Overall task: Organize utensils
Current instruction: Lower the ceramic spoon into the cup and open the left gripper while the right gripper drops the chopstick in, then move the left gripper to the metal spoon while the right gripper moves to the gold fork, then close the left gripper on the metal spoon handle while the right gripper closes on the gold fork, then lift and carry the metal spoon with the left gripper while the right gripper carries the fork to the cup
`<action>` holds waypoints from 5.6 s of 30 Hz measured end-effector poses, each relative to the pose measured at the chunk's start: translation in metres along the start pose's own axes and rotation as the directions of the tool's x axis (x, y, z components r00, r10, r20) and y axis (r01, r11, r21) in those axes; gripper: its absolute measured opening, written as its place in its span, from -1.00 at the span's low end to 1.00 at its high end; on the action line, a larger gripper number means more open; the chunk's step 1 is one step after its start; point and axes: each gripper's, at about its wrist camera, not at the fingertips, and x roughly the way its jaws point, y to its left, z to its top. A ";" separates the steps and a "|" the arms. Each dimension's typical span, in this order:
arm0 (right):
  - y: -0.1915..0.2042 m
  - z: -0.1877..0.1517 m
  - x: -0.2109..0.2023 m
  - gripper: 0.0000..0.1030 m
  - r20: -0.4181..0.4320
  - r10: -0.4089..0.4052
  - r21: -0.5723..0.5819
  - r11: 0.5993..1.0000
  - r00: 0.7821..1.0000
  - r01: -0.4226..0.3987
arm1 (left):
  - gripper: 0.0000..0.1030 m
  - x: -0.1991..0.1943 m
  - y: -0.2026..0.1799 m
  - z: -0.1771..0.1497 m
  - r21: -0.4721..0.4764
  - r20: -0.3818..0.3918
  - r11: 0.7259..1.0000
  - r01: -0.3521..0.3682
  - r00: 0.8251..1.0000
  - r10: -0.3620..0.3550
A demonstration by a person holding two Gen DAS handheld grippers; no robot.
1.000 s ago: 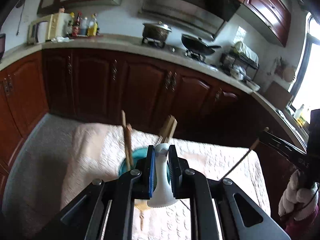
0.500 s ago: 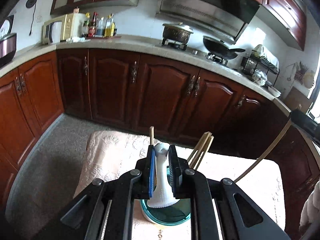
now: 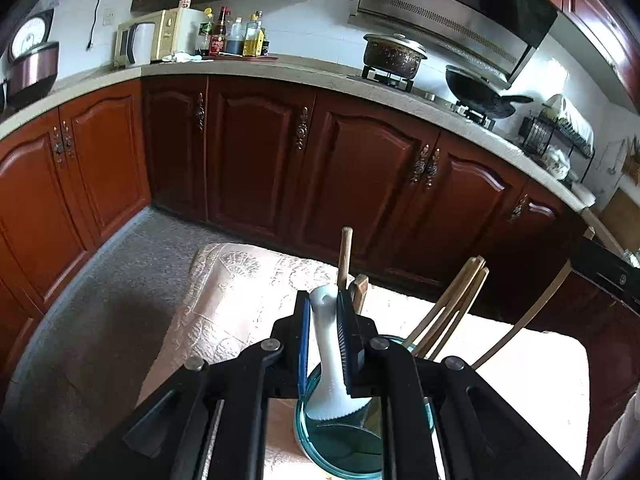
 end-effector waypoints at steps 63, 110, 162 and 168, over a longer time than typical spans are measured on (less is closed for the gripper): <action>-0.072 -0.240 0.087 -0.46 -0.471 -0.174 -0.028 0.983 0.865 0.182 | 0.15 -0.054 -0.021 -0.084 0.094 -0.123 0.991 0.099 0.989 -0.087; -0.207 -0.310 -0.065 -0.61 -0.477 -0.109 0.443 0.827 0.872 0.346 | -0.37 0.089 -0.132 -0.194 0.343 -0.506 0.862 0.372 0.847 -0.163; -0.140 -0.242 -0.107 -0.85 -0.295 -0.155 0.293 0.924 0.943 0.244 | -0.96 0.054 -0.128 -0.187 0.301 -0.478 0.841 0.450 0.834 -0.276; -0.128 -0.228 -0.116 -0.85 -0.257 -0.153 0.272 0.936 0.954 0.224 | -0.96 0.019 -0.115 -0.171 0.296 -0.411 0.848 0.439 0.860 -0.302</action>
